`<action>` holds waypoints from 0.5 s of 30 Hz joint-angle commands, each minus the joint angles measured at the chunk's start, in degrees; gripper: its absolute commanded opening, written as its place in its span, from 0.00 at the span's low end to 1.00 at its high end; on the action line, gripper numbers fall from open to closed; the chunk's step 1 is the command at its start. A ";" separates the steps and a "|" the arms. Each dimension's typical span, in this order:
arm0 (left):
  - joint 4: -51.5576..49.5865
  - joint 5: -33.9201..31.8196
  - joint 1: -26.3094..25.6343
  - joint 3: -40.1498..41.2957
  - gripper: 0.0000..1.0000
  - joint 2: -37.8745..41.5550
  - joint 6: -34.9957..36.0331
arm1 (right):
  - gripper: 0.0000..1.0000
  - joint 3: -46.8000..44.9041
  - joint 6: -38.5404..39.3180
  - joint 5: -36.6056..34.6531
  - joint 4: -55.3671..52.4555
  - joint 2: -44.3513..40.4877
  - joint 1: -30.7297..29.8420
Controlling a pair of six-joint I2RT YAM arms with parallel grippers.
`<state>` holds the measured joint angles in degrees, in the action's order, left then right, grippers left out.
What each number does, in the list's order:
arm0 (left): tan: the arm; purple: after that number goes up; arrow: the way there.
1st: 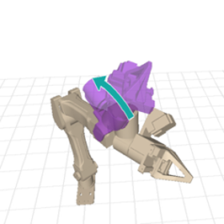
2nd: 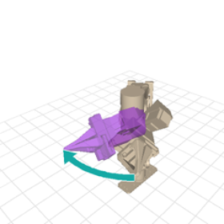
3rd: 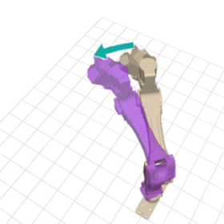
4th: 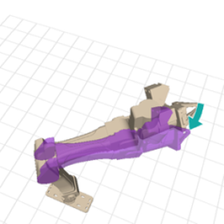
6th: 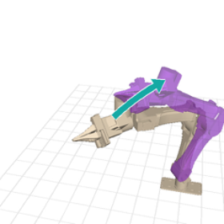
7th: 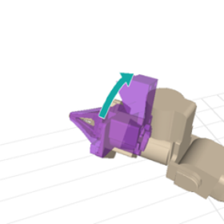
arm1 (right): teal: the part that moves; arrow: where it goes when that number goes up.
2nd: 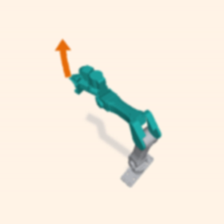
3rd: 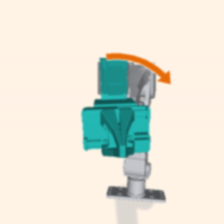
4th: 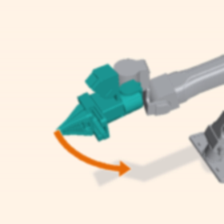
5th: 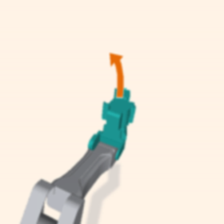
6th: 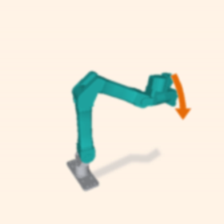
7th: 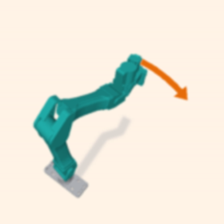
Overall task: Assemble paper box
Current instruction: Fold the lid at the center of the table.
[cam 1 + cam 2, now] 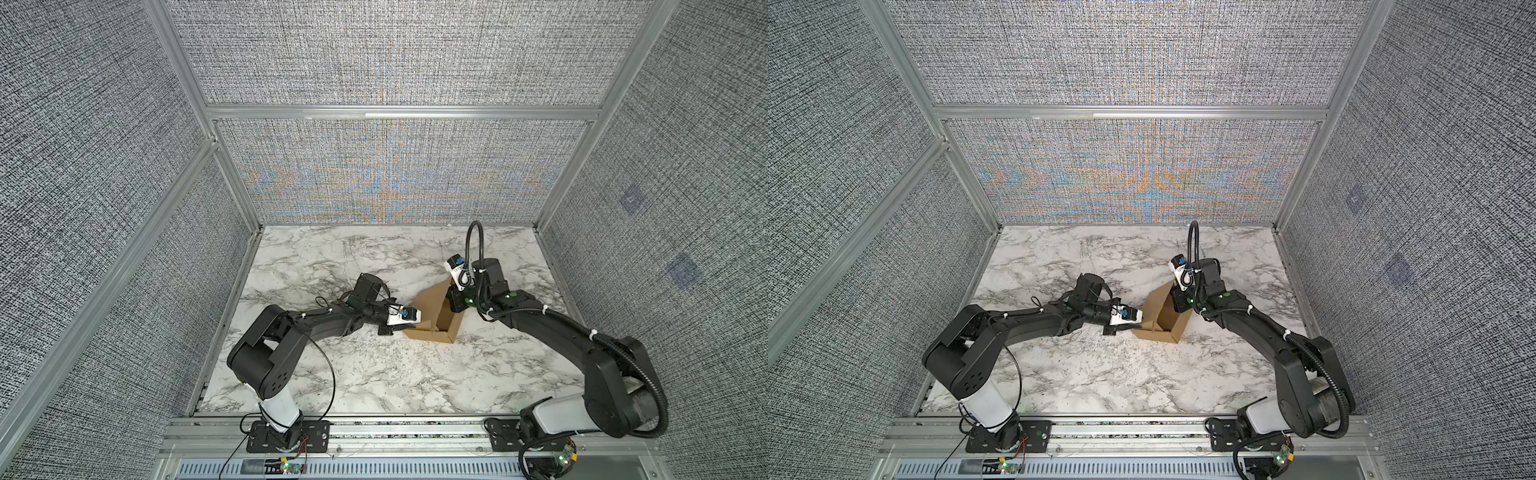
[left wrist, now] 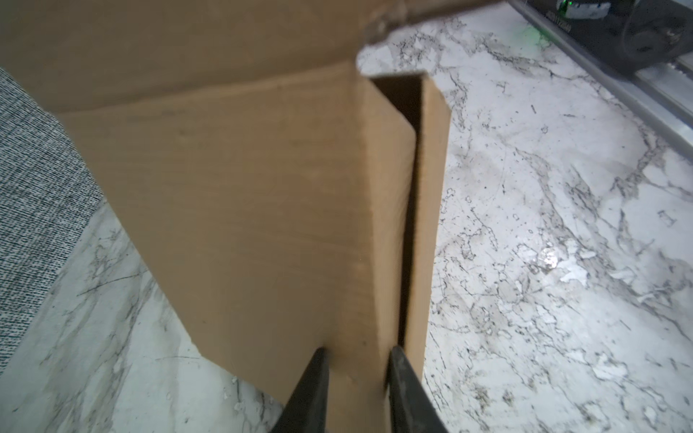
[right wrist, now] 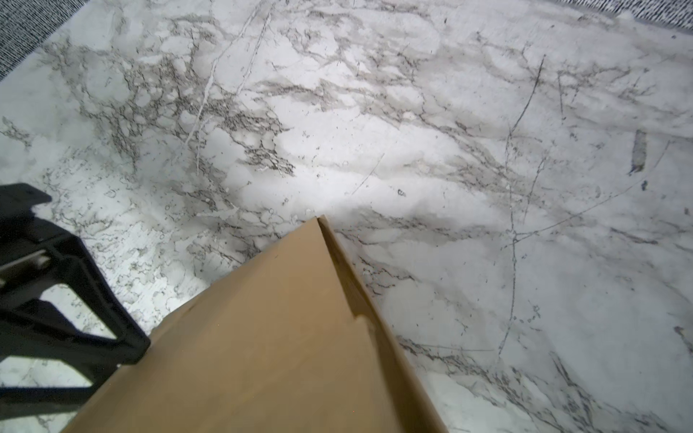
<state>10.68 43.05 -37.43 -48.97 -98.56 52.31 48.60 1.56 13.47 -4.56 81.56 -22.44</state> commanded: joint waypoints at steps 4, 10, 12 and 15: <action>-2.31 -0.86 -0.29 -1.49 0.30 -0.24 1.44 | 0.15 -3.95 -2.71 -1.30 3.28 -2.09 0.11; -5.53 -1.12 -0.36 -3.10 0.31 0.37 2.40 | 0.33 -5.94 -5.54 -2.72 3.05 -6.08 0.79; -6.53 -1.29 -0.54 -3.49 0.31 0.25 2.92 | 0.34 -6.54 -6.44 -3.56 2.21 -7.71 1.28; -6.73 -2.26 -0.93 -3.41 0.31 -0.13 4.17 | 0.37 -8.86 -8.57 -4.07 2.34 -10.74 1.96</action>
<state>5.69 41.69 -38.13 -52.25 -98.63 54.85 40.86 -3.99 10.61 -1.58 72.36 -20.86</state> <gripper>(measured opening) 0.306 0.363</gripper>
